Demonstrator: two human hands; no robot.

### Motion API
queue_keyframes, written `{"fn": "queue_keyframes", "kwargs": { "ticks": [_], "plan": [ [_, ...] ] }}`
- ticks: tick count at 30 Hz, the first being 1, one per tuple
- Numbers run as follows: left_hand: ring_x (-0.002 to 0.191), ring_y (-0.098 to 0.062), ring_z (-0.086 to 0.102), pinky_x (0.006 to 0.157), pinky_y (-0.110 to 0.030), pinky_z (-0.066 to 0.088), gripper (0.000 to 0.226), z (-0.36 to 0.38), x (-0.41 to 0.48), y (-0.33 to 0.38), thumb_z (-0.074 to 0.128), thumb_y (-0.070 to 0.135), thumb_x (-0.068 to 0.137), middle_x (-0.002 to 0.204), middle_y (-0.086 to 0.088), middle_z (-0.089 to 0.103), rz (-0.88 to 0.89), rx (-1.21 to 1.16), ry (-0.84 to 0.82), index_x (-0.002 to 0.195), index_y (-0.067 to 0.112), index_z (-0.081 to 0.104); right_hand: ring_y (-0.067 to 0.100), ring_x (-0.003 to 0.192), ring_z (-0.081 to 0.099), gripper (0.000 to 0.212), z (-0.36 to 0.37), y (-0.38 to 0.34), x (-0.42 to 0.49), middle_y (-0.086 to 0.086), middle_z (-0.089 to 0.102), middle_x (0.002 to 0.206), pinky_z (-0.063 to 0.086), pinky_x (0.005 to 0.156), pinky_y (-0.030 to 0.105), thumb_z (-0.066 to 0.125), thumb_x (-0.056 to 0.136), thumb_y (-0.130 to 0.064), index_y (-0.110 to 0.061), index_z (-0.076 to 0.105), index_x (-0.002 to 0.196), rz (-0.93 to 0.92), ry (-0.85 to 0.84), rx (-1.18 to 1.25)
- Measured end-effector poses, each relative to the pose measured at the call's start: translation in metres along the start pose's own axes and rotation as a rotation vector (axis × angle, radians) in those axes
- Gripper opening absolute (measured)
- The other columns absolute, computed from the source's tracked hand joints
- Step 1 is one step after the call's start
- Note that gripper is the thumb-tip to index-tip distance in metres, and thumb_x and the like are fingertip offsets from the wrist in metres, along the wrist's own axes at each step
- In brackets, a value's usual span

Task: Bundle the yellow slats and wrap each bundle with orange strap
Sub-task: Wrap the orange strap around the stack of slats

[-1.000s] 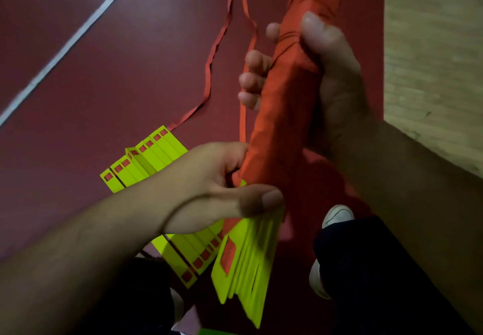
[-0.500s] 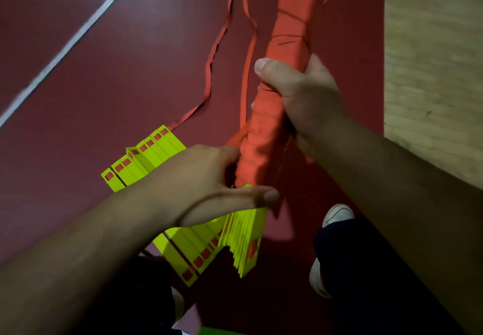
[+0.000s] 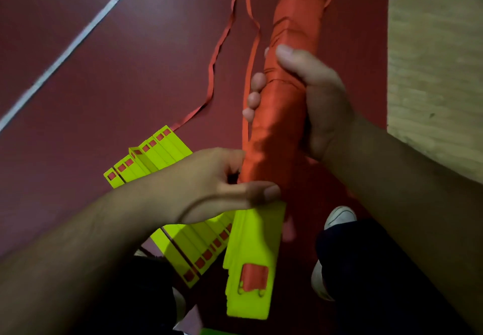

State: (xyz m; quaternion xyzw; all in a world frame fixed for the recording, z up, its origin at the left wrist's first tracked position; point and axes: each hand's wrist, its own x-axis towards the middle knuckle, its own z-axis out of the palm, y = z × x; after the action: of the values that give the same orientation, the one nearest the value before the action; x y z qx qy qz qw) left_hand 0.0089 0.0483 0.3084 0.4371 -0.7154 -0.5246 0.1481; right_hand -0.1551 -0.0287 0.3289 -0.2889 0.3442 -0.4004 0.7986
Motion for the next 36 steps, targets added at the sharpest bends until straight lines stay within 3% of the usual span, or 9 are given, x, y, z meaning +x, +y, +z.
{"fn": "queue_keyframes", "kwargs": {
  "ticks": [4,10,13,20,23,25,28,32,36],
  "plan": [
    [0.055,-0.010,0.042,0.057,-0.035,0.040,0.068,-0.005,-0.001,-0.009,0.047,0.082,0.074,0.061,0.000,0.048,-0.113,0.268,0.098,0.079,0.014,0.057,0.025,0.057,0.061,0.020,-0.003,0.004,0.007,0.013,0.059,0.072,0.057,0.063,0.045,0.064,0.092,-0.019,-0.009,0.053,0.105,-0.078,0.222,-0.126],
    [0.061,-0.013,0.057,0.059,-0.037,0.045,0.071,0.012,0.004,0.005,0.031,0.092,0.074,0.065,0.001,0.059,-0.274,0.436,0.120,0.086,0.027,0.057,0.029,0.057,0.059,0.022,-0.007,0.013,0.013,0.016,0.060,0.071,0.054,0.063,0.050,0.070,0.087,-0.015,-0.011,0.052,0.099,-0.168,0.390,-0.225],
    [0.052,-0.007,0.048,0.050,-0.028,0.035,0.050,0.024,0.011,0.008,0.043,0.087,0.072,0.054,0.007,0.052,-0.292,0.415,0.152,0.073,0.036,0.048,0.031,0.058,0.059,0.023,-0.006,0.017,0.013,0.016,0.060,0.071,0.054,0.058,0.047,0.071,0.086,-0.016,-0.011,0.053,0.099,-0.181,0.430,-0.271],
    [0.062,-0.005,0.050,0.057,-0.025,0.042,0.040,0.016,0.012,-0.006,0.060,0.063,0.075,0.066,0.005,0.061,-0.064,-0.150,0.076,0.082,0.024,0.063,0.027,0.064,0.062,0.030,-0.001,0.003,0.005,0.014,0.063,0.074,0.056,0.069,0.041,0.063,0.088,-0.038,-0.008,0.060,0.086,-0.105,0.211,-0.059],
    [0.060,0.000,0.047,0.057,-0.019,0.039,0.023,0.007,0.010,-0.003,0.058,0.057,0.079,0.065,0.015,0.057,0.031,-0.120,0.022,0.080,0.034,0.063,0.024,0.069,0.066,0.028,-0.002,-0.004,-0.001,0.009,0.066,0.076,0.058,0.074,0.040,0.053,0.092,-0.041,-0.015,0.063,0.088,-0.064,0.076,0.079],
    [0.057,0.002,0.046,0.055,-0.018,0.038,0.017,0.002,0.009,0.000,0.058,0.057,0.080,0.063,0.017,0.056,0.040,-0.076,0.001,0.078,0.040,0.062,0.021,0.066,0.062,0.034,-0.002,-0.005,-0.003,0.005,0.062,0.073,0.057,0.073,0.037,0.054,0.088,-0.038,-0.018,0.071,0.069,-0.038,0.030,0.063],
    [0.056,-0.003,0.044,0.054,-0.024,0.037,0.040,-0.001,0.011,0.000,0.056,0.068,0.075,0.062,0.012,0.051,-0.028,0.050,0.011,0.080,0.028,0.060,0.019,0.061,0.056,0.045,-0.003,-0.005,-0.002,0.004,0.056,0.069,0.054,0.070,0.036,0.051,0.093,-0.033,-0.017,0.068,0.054,-0.026,0.047,0.021],
    [0.051,-0.009,0.039,0.053,-0.034,0.036,0.069,-0.005,0.010,-0.004,0.050,0.083,0.068,0.057,0.002,0.044,-0.132,0.262,0.055,0.075,0.015,0.053,0.022,0.058,0.057,0.015,-0.002,-0.001,0.001,0.008,0.057,0.071,0.055,0.067,0.040,0.057,0.094,-0.025,-0.013,0.055,0.086,-0.066,0.171,-0.029],
    [0.053,-0.014,0.048,0.054,-0.036,0.039,0.071,-0.003,0.006,-0.003,0.042,0.088,0.067,0.061,-0.003,0.053,-0.170,0.394,0.137,0.076,0.019,0.054,0.025,0.059,0.059,0.015,-0.003,0.002,0.002,0.011,0.059,0.071,0.056,0.067,0.046,0.063,0.092,-0.020,-0.010,0.054,0.097,-0.138,0.268,-0.098]
  ]
}}
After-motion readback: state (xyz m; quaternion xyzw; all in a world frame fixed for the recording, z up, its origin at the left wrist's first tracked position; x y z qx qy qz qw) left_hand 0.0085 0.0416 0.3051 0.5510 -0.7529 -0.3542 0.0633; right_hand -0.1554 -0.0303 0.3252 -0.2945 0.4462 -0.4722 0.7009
